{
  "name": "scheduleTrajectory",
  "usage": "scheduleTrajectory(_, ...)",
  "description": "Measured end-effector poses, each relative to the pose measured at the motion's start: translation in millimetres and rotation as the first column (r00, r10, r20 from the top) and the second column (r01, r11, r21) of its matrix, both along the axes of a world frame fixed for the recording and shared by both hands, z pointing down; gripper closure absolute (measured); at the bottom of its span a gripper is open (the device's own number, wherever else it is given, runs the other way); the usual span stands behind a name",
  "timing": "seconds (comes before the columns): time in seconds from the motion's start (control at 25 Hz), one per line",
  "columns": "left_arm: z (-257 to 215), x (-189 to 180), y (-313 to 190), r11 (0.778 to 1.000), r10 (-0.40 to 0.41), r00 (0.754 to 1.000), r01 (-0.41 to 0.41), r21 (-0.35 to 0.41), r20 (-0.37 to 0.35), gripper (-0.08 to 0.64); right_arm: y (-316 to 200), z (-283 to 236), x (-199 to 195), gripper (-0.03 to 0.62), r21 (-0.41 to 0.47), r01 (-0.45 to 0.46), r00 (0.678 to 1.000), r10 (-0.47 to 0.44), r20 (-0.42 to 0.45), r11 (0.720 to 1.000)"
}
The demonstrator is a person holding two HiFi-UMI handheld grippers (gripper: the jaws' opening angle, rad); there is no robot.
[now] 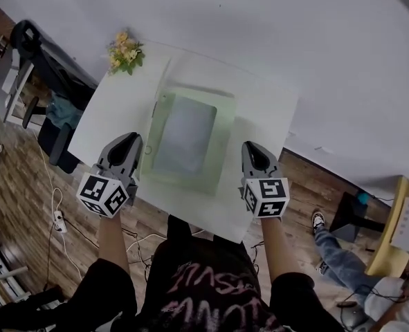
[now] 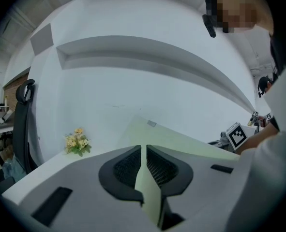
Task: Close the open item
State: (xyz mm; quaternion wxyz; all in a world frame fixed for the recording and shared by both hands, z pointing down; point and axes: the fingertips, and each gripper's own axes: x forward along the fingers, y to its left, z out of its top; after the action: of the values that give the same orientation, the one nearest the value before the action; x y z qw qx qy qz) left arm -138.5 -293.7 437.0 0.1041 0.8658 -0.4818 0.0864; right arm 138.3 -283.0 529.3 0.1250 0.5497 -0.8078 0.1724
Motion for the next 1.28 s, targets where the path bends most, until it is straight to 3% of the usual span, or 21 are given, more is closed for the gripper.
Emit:
scheduleTrajectory(0.48, 32.7, 66.7, 10.3, 0.998, 0.03, 0.999, -0.029, -0.056, 0.029, 0.512, 8.8, 15.1, 38.6, 0.565, -0.013, 0.057, 0.998, -0.057, -0.012, 0.998)
scheduleTrajectory(0.76, 62.4, 102.3, 16.2, 0.994, 0.064, 0.991, -0.053, -0.095, 0.113, 0.512, 12.2, 27.2, 57.8, 0.565, -0.023, 0.072, 0.997, -0.072, -0.013, 0.997)
scheduleTrajectory(1.12, 105.6, 128.6, 19.0, 0.976, 0.137, 0.985, -0.117, -0.182, 0.101, 0.512, 15.1, 55.1, 56.7, 0.565, -0.056, 0.067, 0.998, -0.067, -0.008, 0.996)
scheduleTrajectory(1.28, 124.5, 134.3, 17.5, 0.964, 0.185, 0.968, -0.145, -0.222, 0.169, 0.512, 15.4, 66.4, 52.9, 0.565, -0.069, 0.06, 0.998, -0.06, -0.001, 0.996)
